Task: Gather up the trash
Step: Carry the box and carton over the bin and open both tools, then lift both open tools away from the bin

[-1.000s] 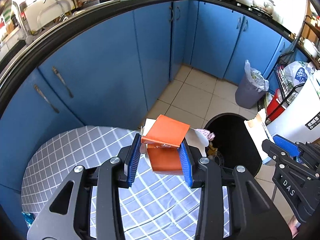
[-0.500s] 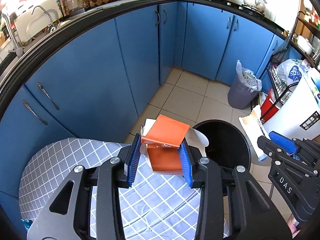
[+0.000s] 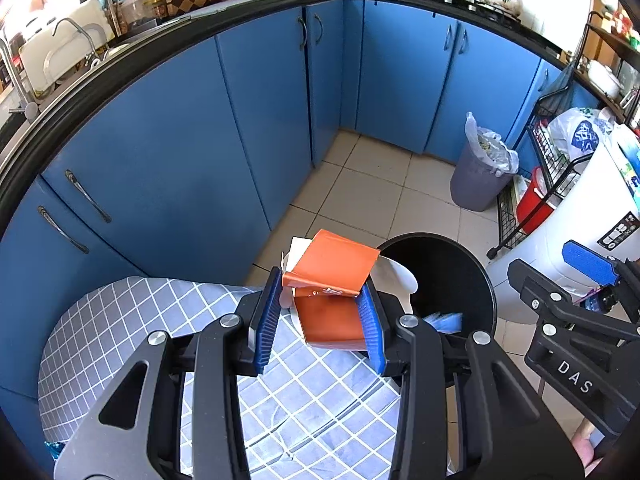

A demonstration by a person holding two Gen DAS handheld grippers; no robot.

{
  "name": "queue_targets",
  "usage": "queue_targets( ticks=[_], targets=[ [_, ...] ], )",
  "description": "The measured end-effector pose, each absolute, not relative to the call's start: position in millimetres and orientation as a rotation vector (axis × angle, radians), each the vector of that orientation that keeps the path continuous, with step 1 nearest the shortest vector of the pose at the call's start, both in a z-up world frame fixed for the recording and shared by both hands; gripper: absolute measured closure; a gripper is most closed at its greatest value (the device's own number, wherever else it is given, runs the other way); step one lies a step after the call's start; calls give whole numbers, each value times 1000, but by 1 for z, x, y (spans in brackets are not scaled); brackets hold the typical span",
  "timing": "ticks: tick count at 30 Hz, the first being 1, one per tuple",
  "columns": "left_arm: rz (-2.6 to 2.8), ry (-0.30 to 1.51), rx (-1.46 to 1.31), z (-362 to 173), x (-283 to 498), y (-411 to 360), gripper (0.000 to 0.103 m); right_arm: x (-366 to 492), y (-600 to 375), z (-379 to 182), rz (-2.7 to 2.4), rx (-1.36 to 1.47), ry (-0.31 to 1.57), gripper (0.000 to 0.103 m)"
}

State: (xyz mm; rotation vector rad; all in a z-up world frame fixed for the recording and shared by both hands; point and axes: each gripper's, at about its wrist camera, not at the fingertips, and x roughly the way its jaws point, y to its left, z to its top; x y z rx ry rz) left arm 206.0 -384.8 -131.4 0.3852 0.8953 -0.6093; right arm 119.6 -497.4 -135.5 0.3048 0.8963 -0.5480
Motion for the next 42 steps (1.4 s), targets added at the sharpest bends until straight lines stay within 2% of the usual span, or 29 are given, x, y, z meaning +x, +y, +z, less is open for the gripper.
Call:
queue_targets(
  ticks=[23, 27, 29, 31, 42],
  targets=[
    [-601, 904, 374, -133, 199, -395, 64, 99, -514, -146, -602, 339, 908, 37],
    [-625, 892, 363, -129, 190, -403, 47, 95, -517, -148, -607, 344, 912, 37],
    [-643, 879, 356, -126, 185, -409, 45, 94, -518, -150, -608, 344, 915, 37],
    [-661, 870, 363, -123, 182, -416, 38, 91, -521, -150, -613, 345, 915, 37],
    [-600, 889, 369, -134, 188, -412, 37, 82, -527, -155, -628, 366, 919, 37]
  ],
)
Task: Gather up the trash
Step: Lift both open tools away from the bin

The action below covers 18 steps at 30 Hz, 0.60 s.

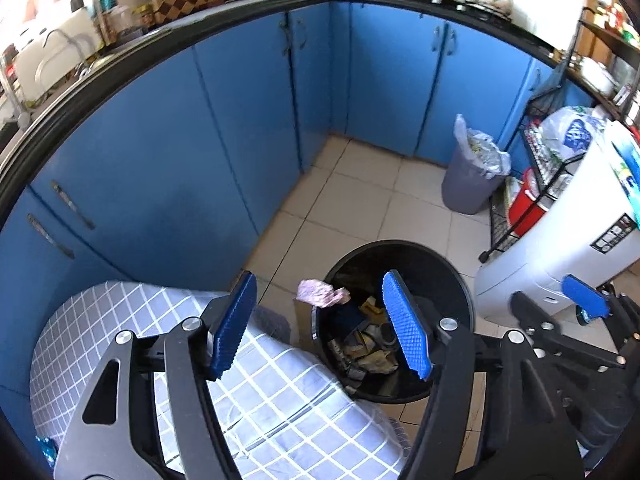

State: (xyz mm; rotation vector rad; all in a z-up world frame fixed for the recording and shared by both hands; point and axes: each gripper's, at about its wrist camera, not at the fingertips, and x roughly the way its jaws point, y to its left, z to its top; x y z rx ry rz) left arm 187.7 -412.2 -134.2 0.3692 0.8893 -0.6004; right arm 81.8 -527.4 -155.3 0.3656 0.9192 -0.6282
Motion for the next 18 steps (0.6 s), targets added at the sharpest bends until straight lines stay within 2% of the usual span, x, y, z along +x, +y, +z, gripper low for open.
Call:
queue_targets(
  ticks=[18],
  targets=[
    [-532, 933, 325, -143, 199, -372, 35, 102, -495, -152, -580, 326, 924, 37]
  ],
)
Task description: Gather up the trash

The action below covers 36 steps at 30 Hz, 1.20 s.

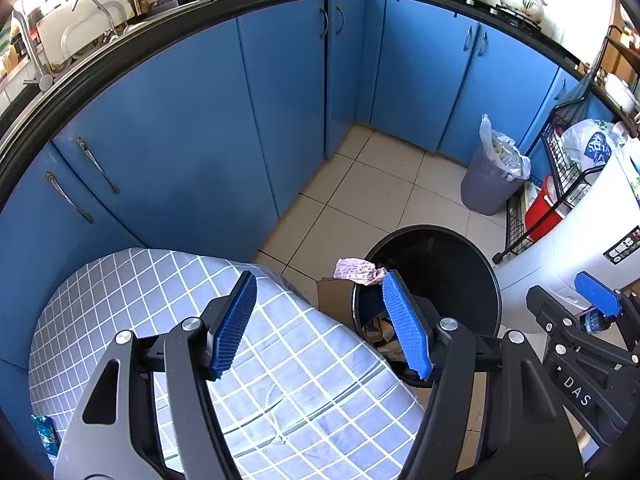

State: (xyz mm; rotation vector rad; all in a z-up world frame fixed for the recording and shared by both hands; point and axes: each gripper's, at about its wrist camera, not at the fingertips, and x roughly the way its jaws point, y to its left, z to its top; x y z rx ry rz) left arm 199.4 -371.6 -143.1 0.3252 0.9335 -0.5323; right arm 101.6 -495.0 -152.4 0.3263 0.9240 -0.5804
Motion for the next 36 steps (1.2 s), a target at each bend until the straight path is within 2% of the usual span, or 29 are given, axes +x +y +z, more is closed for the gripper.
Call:
queue_targets(
  ticks=[15, 26, 36],
  targets=[
    [-499, 937, 293, -147, 215, -331, 34, 137, -464, -158, -519, 288, 937, 37],
    [-447, 916, 318, -183, 250, -325, 34, 207, -466, -213, -400, 310, 986, 37],
    [-393, 956, 255, -207, 283, -317, 34, 247, -472, -255, -337, 350, 1108, 37]
  ],
)
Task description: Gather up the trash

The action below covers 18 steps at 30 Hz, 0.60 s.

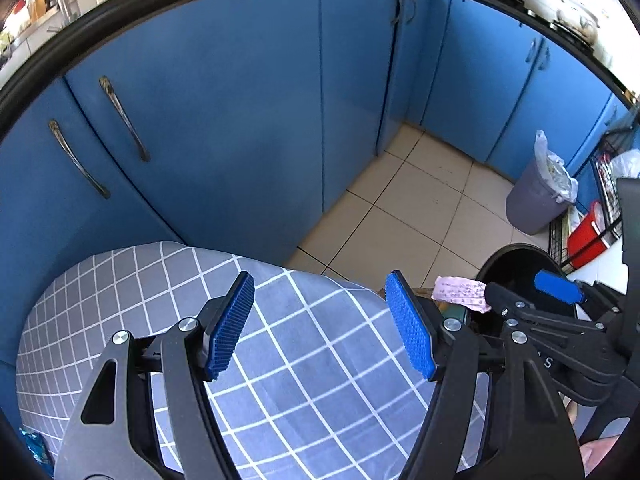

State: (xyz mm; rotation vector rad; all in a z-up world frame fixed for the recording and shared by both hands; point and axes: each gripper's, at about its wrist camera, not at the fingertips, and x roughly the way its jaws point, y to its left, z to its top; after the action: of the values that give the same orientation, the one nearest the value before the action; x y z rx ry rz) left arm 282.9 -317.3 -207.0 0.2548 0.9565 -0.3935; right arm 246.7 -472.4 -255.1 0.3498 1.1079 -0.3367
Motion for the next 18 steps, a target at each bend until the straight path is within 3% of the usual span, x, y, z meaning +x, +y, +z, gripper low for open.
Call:
queue_targets(
  ticks=[3, 5, 7, 8, 13, 18],
  targets=[
    [-394, 962, 250, -210, 285, -318, 34, 251, -471, -265, -322, 351, 1138, 43],
    [-397, 964, 249, -212, 287, -319, 34, 252, -470, -271, -313, 352, 1157, 56],
    [-398, 967, 244, -213, 288, -319, 34, 251, -470, -276, -305, 359, 1169, 76],
    [-399, 968, 241, -213, 288, -320, 34, 250, -469, -278, -305, 362, 1175, 79],
    [-405, 970, 243, -213, 287, -319, 34, 240, -472, -273, -296, 380, 1139, 86],
    [-404, 978, 245, -214, 283, -319, 34, 225, -477, -263, -329, 400, 1111, 87]
  ],
)
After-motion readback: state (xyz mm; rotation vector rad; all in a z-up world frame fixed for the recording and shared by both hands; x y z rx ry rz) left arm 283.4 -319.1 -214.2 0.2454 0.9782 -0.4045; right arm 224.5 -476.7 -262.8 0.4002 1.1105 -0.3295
